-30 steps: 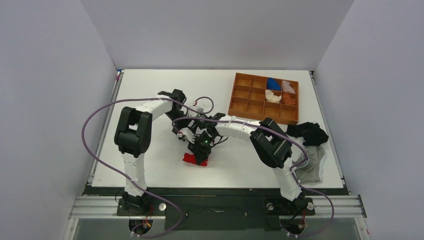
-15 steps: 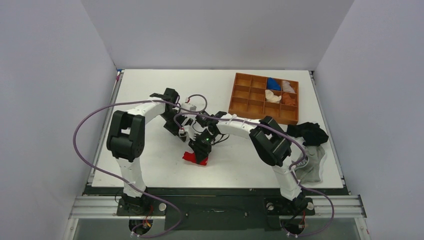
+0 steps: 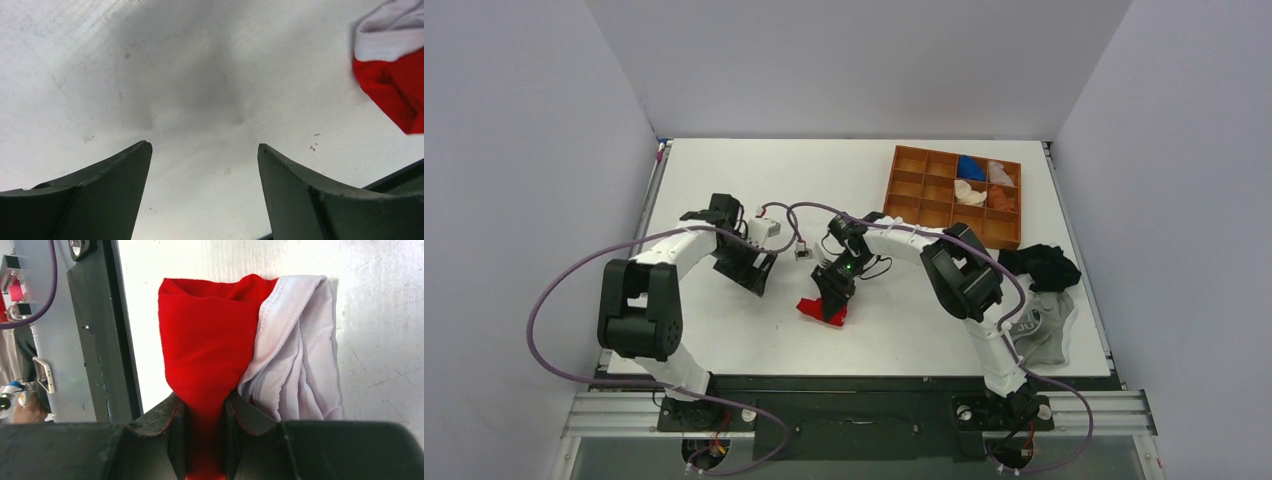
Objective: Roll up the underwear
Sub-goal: Roll the underwear to the center of the board.
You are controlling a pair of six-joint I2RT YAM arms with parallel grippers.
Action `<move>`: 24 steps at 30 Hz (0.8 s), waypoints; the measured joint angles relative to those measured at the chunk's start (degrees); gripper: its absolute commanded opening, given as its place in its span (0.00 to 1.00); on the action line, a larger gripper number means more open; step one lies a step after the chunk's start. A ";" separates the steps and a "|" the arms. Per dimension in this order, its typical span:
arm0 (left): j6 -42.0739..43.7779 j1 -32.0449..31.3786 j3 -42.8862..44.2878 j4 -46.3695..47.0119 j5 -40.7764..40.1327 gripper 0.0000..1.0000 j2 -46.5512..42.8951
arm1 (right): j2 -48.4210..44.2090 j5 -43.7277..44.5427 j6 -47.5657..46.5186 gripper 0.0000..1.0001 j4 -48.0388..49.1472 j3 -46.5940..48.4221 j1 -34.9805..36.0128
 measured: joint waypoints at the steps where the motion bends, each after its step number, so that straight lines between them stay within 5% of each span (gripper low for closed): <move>1: 0.26 0.00 -1.42 0.59 0.07 0.76 -1.97 | 0.35 -0.46 -0.33 0.00 -0.66 0.44 -0.20; 11: 5.01 -1.03 -10.10 6.25 5.57 0.78 -18.51 | 5.16 -5.44 -2.67 0.00 -8.20 5.64 -2.40; 24: 12.61 -18.36 -18.27 12.98 6.34 0.83 -27.71 | 11.21 -10.88 -4.63 0.00 -17.22 11.52 -4.42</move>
